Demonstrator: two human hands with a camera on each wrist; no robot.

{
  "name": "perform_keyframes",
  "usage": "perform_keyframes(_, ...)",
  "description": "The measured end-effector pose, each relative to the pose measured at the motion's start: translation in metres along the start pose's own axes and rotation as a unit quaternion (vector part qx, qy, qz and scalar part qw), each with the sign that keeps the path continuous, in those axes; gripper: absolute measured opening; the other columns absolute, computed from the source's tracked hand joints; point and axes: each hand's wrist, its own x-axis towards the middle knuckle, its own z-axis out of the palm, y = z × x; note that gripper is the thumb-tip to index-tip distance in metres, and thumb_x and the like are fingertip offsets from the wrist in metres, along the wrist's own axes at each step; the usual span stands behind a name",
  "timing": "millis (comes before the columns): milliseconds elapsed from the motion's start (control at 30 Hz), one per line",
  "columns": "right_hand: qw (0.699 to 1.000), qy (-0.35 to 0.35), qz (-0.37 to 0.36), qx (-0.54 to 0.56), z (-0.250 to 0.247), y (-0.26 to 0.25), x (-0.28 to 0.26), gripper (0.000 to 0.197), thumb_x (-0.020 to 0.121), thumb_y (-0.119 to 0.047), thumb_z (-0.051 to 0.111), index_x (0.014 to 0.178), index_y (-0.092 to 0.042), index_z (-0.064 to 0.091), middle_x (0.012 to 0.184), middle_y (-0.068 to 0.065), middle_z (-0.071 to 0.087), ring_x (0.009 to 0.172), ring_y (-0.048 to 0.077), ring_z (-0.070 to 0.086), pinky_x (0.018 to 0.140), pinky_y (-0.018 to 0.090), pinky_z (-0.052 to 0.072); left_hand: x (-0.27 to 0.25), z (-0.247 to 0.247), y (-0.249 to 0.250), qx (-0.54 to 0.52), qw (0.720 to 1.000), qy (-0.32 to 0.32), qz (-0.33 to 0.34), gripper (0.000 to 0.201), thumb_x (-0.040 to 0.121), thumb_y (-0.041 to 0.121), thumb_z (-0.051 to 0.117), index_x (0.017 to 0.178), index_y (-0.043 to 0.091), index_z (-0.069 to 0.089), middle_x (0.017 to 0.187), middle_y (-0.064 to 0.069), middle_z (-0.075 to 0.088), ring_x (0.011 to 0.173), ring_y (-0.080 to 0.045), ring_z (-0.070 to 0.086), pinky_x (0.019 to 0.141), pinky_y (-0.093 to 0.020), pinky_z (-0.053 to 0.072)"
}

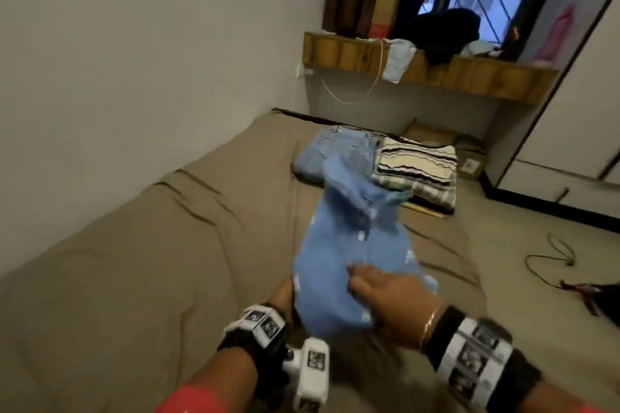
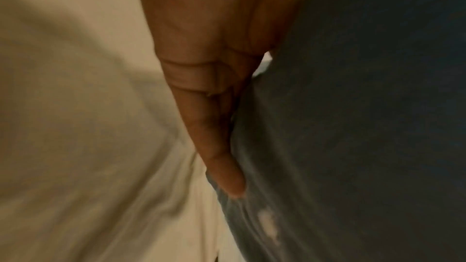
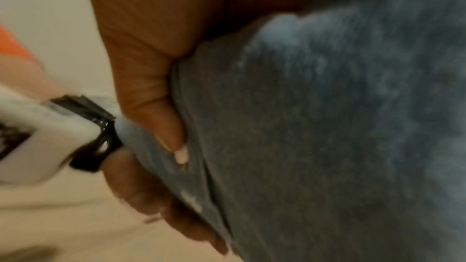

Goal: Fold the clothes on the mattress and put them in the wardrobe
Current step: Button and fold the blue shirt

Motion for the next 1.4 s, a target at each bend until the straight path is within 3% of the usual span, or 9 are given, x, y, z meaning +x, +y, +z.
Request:
perform_keyframes(67,0.996,-0.071,0.052,0.02,0.07,-0.006,-0.027,0.068,0.036,-0.045,0.079,0.088,-0.024,0.041,0.118,0.008,0.061,0.073,0.013,0.068,0.042,0.018,0.048,-0.015,-0.004,-0.03,0.008,0.994,-0.02,-0.103,0.027,0.052,0.019,0.076,0.069,0.004,0.063,0.042,-0.003,0.057,0.036,-0.015,0.055,0.036,-0.017,0.044)
perform_keyframes(167,0.991,-0.027,0.072,0.111,0.113,-0.016,-0.071,0.058,0.047,-0.051,0.058,0.1,-0.028,0.044,0.148,0.004,0.036,0.098,0.006,0.064,0.06,0.016,0.051,-0.008,-0.026,-0.056,0.125,0.984,0.075,-0.107,0.019,0.088,0.016,0.054,0.07,0.014,0.049,0.051,0.0,0.052,0.042,-0.012,0.051,0.043,-0.025,0.048)
perform_keyframes(300,0.918,0.12,0.167,0.339,0.103,0.015,-0.094,0.048,0.07,-0.017,0.069,0.103,-0.047,0.052,0.108,0.001,0.065,0.1,0.008,0.055,0.087,0.005,0.039,-0.002,-0.038,-0.054,0.137,0.981,0.123,-0.052,0.028,0.095,0.025,0.049,0.07,0.013,0.05,0.049,-0.001,0.047,0.044,-0.015,0.04,0.045,-0.02,0.038)
perform_keyframes(400,0.838,0.055,0.347,0.417,0.112,0.039,-0.103,0.023,0.074,-0.008,0.075,0.065,-0.024,0.061,0.082,0.007,0.067,0.084,0.024,0.063,0.069,0.02,0.043,-0.013,-0.035,-0.054,0.154,0.983,0.075,-0.07,0.028,0.091,0.031,0.057,0.074,0.01,0.051,0.059,-0.008,0.049,0.046,-0.017,0.045,0.042,-0.022,0.042)
perform_keyframes(600,0.747,0.019,0.412,0.521,0.137,0.044,-0.103,0.021,0.068,0.005,0.077,0.077,-0.006,0.061,0.065,0.006,0.057,0.066,0.019,0.055,0.054,0.015,0.044,-0.025,-0.03,-0.064,0.22,0.972,-0.009,-0.087,0.026,0.074,0.014,0.076,0.089,0.003,0.058,0.066,-0.007,0.062,0.055,-0.018,0.06,0.044,-0.03,0.053)
perform_keyframes(733,0.645,0.026,0.409,0.646,0.126,0.045,-0.108,0.005,0.078,0.011,0.064,0.081,0.009,0.063,0.051,0.003,0.062,0.043,0.006,0.058,0.041,0.015,0.045,-0.018,-0.02,-0.078,0.185,0.972,0.144,0.026,0.039,0.067,0.025,0.081,0.082,0.008,0.048,0.056,-0.004,0.053,0.047,-0.018,0.051,0.046,-0.028,0.045)
perform_keyframes(967,0.627,0.104,0.319,0.703,0.121,0.041,-0.089,0.017,0.078,0.006,0.065,0.068,-0.007,0.069,0.056,-0.004,0.066,0.051,0.0,0.058,0.05,0.013,0.046,-0.019,0.005,-0.094,0.213,0.958,0.122,0.15,0.026,0.079,0.03,0.068,0.067,0.012,0.052,0.064,-0.001,0.059,0.061,-0.014,0.052,0.059,-0.024,0.042)
perform_keyframes(1133,0.597,0.11,0.333,0.721,0.128,0.051,-0.091,0.053,0.016,-0.042,0.091,0.052,-0.009,0.07,0.056,0.003,0.065,0.051,0.009,0.059,0.051,0.019,0.047,-0.02,0.007,-0.104,0.067,0.983,0.157,0.062,0.027,0.092,0.005,0.051,0.066,0.008,0.05,0.068,-0.012,0.057,0.069,-0.022,0.053,0.06,-0.029,0.043)
perform_keyframes(1400,0.576,0.016,0.302,0.759,0.132,0.059,-0.12,0.087,0.02,-0.041,0.094,0.087,0.003,0.062,0.069,0.015,0.065,0.058,0.017,0.062,0.053,0.022,0.052,-0.024,0.002,-0.105,0.067,0.979,0.165,0.1,0.036,0.074,0.039,0.07,0.078,0.004,0.06,0.09,-0.024,0.066,0.088,-0.035,0.063,0.085,-0.05,0.05)
